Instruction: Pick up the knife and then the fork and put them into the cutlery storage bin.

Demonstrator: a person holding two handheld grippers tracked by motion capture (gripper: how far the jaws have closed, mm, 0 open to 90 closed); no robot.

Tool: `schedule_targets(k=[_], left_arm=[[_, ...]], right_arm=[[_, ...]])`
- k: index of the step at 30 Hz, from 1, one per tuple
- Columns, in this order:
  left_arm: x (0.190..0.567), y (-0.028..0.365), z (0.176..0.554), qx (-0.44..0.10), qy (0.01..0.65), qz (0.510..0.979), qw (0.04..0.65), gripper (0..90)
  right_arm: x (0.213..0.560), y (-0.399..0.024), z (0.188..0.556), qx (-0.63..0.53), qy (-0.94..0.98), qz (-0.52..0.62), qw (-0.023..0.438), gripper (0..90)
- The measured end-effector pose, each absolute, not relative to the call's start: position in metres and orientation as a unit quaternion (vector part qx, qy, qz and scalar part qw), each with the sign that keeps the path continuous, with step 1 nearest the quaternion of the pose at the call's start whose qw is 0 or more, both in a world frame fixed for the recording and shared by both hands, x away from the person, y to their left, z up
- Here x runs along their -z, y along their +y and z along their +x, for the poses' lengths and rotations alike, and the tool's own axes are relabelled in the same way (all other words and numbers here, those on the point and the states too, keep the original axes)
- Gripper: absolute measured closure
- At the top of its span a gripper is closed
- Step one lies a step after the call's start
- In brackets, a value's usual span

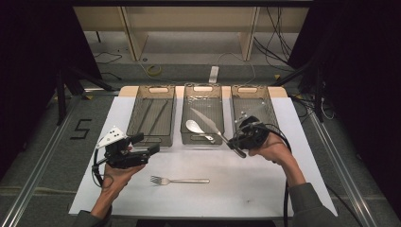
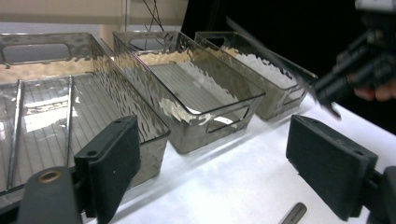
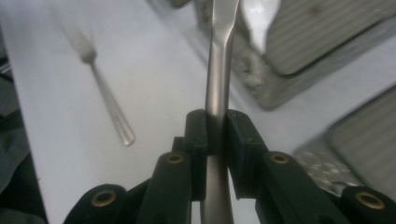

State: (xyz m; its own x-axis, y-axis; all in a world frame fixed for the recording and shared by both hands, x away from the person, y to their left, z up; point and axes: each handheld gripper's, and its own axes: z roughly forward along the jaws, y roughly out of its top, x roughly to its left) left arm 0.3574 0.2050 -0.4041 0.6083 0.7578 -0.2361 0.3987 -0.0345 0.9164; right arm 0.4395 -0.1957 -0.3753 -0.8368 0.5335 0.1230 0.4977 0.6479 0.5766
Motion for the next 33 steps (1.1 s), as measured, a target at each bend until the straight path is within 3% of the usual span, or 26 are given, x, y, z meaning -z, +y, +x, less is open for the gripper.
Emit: schedule_targets(k=[17,33], left_arm=[[0.406,0.198,0.357,-0.159,0.397,0.723,0.543,16.5],[0.407,0.193,0.357,-0.155,0.392,0.730,0.538,16.5]], right_arm=[[0.346,-0.244,0.502,-0.328,0.852,0.402,0.066,79.9],[0.373,-0.262,0.530,-0.286,0.826,0.479,0.074,79.9]])
